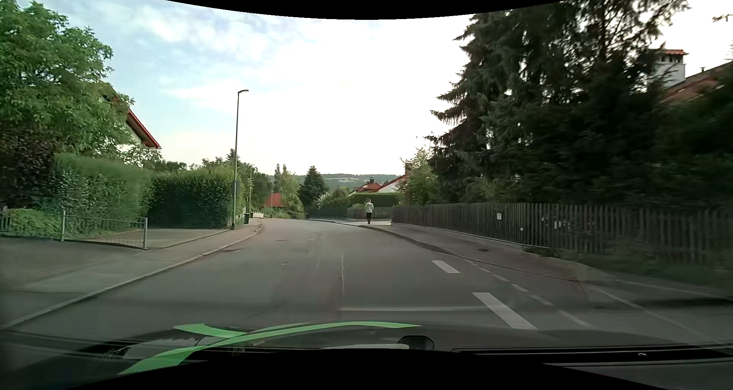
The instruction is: Follow the waypoints while adhering to traffic rules and regulations
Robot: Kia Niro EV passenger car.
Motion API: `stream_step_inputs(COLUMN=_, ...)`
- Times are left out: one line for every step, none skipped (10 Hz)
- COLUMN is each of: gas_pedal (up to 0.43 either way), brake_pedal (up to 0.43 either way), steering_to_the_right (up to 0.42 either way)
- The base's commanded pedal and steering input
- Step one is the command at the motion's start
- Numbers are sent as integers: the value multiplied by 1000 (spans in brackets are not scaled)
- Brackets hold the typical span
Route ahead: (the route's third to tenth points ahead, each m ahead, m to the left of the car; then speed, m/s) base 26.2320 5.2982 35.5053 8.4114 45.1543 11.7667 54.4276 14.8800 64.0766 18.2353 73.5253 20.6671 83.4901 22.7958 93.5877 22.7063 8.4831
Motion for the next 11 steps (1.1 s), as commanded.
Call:
stream_step_inputs(gas_pedal=138, brake_pedal=0, steering_to_the_right=-67)
stream_step_inputs(gas_pedal=138, brake_pedal=0, steering_to_the_right=-67)
stream_step_inputs(gas_pedal=138, brake_pedal=0, steering_to_the_right=-67)
stream_step_inputs(gas_pedal=138, brake_pedal=0, steering_to_the_right=-67)
stream_step_inputs(gas_pedal=118, brake_pedal=0, steering_to_the_right=-66)
stream_step_inputs(gas_pedal=110, brake_pedal=0, steering_to_the_right=-62)
stream_step_inputs(gas_pedal=110, brake_pedal=0, steering_to_the_right=-60)
stream_step_inputs(gas_pedal=98, brake_pedal=0, steering_to_the_right=-60)
stream_step_inputs(gas_pedal=98, brake_pedal=0, steering_to_the_right=-60)
stream_step_inputs(gas_pedal=98, brake_pedal=0, steering_to_the_right=-60)
stream_step_inputs(gas_pedal=98, brake_pedal=0, steering_to_the_right=-58)
